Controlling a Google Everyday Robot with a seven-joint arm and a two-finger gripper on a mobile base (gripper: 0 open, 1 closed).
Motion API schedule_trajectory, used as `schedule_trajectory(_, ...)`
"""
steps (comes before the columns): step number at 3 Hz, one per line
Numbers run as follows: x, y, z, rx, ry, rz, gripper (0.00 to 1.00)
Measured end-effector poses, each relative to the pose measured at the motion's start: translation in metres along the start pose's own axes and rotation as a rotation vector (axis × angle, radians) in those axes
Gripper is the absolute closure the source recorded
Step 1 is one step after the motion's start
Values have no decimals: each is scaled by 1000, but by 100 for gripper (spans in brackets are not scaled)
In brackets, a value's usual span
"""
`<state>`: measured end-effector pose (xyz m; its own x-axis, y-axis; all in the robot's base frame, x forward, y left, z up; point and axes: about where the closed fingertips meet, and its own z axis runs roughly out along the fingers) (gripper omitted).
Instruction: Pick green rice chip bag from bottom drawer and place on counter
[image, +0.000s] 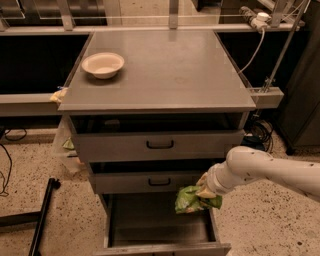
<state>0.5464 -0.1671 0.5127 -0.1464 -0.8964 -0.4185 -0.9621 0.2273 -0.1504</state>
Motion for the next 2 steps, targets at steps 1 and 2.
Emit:
schedule_trajectory(1, -39, 2, -55, 50, -103, -21, 100)
schedule_trajectory(2, -98, 12, -148, 175, -228, -30, 100)
